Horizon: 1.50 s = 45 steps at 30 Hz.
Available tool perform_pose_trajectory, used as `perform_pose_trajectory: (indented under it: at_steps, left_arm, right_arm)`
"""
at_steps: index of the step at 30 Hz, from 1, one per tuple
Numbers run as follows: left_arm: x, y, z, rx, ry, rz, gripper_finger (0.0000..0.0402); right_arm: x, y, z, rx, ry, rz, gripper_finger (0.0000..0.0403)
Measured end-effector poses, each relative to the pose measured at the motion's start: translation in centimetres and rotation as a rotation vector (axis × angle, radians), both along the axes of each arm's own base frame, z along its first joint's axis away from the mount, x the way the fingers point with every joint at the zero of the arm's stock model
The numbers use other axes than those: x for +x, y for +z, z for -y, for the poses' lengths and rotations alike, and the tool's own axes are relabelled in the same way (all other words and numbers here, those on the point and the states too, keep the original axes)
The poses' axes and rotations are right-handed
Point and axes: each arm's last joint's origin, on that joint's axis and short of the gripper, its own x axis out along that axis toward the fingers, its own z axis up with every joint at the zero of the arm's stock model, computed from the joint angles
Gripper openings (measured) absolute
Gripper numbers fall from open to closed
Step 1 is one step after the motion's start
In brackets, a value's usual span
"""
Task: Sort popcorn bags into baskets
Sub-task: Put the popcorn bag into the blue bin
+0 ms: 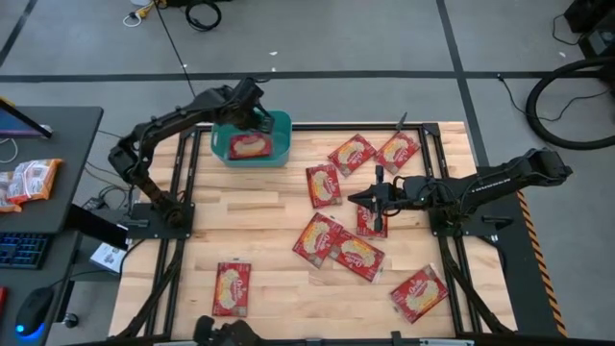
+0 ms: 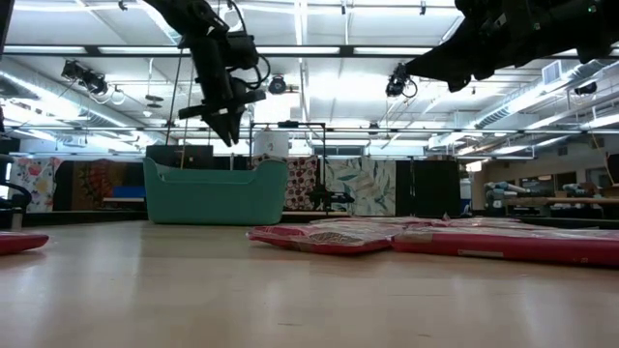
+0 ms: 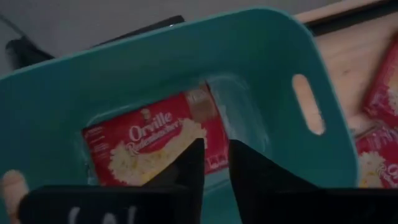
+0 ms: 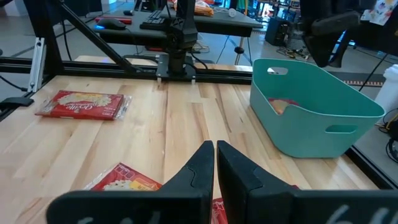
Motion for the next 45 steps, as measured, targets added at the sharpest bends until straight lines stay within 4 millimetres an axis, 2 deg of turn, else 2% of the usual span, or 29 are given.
perform_pose_trajectory:
  at_steps: [4,7,10,15,20,27,30,39,45]
  left_arm:
    - [0.2,0.0,0.2,-0.015,-0.100,0.003,0.0121]
    - [0.9,0.0,1.0,-0.071,-0.297,0.061,0.0136]
    - [2.1,0.2,2.2,-0.065,-0.573,0.117,0.0137]
    - [3.9,0.6,4.3,0.077,-0.767,0.036,0.0126]
    - [6.1,1.2,6.2,0.264,-0.875,0.012,0.0122]
    - [7.3,1.6,8.6,0.232,-0.898,0.046,0.0121]
    - [7.8,1.5,10.9,0.185,-1.014,0.051,0.0121]
    - [9.1,1.1,20.2,0.111,-1.312,0.007,0.0121]
    - [8.7,0.3,25.7,-0.005,-1.259,-0.063,0.0121]
  right_arm:
    - [0.0,0.0,0.0,0.000,0.000,0.000,0.0024]
    - [0.0,0.0,0.0,0.000,0.000,0.000,0.0024]
    - [0.0,0.0,0.0,-0.004,0.001,-0.001,0.0024]
    - [0.0,0.0,0.0,-0.005,0.001,-0.001,0.0024]
    - [0.0,0.0,0.0,-0.007,0.001,0.000,0.0024]
    - [0.0,0.1,0.0,-0.006,0.001,0.007,0.0024]
    - [0.0,0.1,0.0,-0.006,0.001,0.007,0.0024]
    - [0.0,0.1,0.0,-0.008,0.002,0.009,0.0024]
    - [0.0,0.1,0.0,-0.003,0.001,0.010,0.0024]
